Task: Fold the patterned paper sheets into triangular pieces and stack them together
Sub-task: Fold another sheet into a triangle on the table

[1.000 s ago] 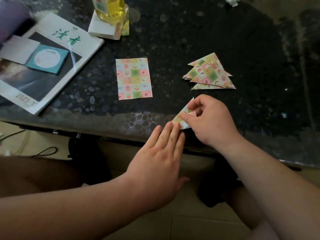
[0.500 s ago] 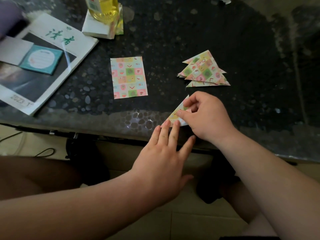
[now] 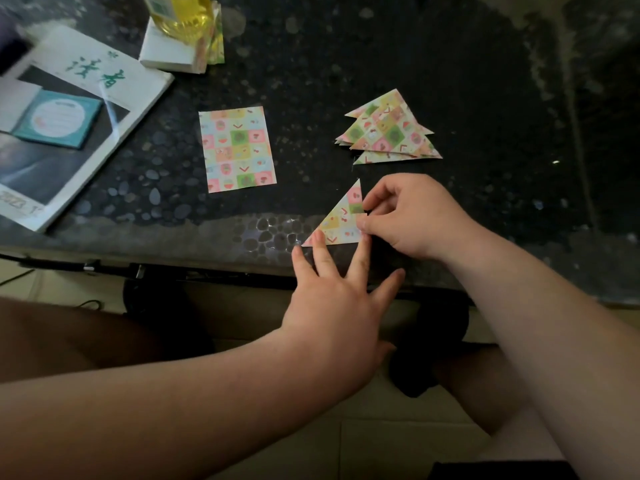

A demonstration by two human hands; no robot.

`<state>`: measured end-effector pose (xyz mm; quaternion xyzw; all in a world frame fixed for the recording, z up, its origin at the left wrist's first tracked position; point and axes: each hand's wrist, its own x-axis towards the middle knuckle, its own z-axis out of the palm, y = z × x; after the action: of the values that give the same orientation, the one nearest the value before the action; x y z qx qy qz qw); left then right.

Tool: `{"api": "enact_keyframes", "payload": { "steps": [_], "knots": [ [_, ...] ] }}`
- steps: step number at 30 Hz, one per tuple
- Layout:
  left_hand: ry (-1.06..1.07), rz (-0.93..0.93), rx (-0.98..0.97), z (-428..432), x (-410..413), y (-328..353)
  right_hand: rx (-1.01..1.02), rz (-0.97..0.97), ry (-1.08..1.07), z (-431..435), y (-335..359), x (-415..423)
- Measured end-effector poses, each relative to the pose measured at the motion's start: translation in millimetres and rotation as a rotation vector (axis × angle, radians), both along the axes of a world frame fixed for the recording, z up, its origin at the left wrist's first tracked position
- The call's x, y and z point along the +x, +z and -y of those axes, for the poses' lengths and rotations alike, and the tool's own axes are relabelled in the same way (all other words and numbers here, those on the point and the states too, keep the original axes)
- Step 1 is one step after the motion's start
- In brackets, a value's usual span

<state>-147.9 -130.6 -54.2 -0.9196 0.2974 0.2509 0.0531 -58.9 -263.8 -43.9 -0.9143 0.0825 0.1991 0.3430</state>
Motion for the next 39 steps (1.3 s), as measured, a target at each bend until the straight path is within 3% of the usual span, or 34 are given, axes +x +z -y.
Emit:
{"api": "enact_keyframes", "payload": {
  "steps": [7, 10, 13, 15, 18, 23, 29, 32, 39],
  "knots": [
    [-0.029, -0.062, 0.04, -1.5, 3.3, 5.3, -0.014, 0.001, 0.039, 1.2, -1.5, 0.2],
    [-0.055, -0.047, -0.028, -11.5, 4.7, 14.0, -0.054, 0.013, 0.09, 0.6, 0.1, -0.6],
    [0.015, 0.104, -0.386, -32.3, 18.9, 24.0, -0.022, 0.03, 0.124, 3.2, 1.4, -2.0],
    [0.187, 0.16, -0.678, -49.6, 37.2, 23.2, -0.012, 0.041, 0.156, 7.1, 2.7, -6.8],
    [0.49, -0.007, -0.665, -71.1, 66.6, 20.6, 0.022, 0.099, 0.191, 14.4, 1.9, -17.1],
    [0.574, -0.162, -0.656, -70.5, 74.5, 12.9, 0.135, 0.319, 0.256, 21.3, -0.7, -28.7],
    [0.901, -0.456, -0.903, -61.3, 82.1, 17.6, 0.367, 0.44, 0.04, 18.6, 3.9, -32.8],
    [1.115, -0.695, -1.047, -55.9, 82.0, 21.1, 0.495, 0.453, -0.018, 15.4, 4.2, -34.5],
    [1.31, -0.965, -1.423, -59.8, 91.0, 17.2, 0.529, 0.391, 0.117, 20.4, 10.0, -33.5]
  ]
}}
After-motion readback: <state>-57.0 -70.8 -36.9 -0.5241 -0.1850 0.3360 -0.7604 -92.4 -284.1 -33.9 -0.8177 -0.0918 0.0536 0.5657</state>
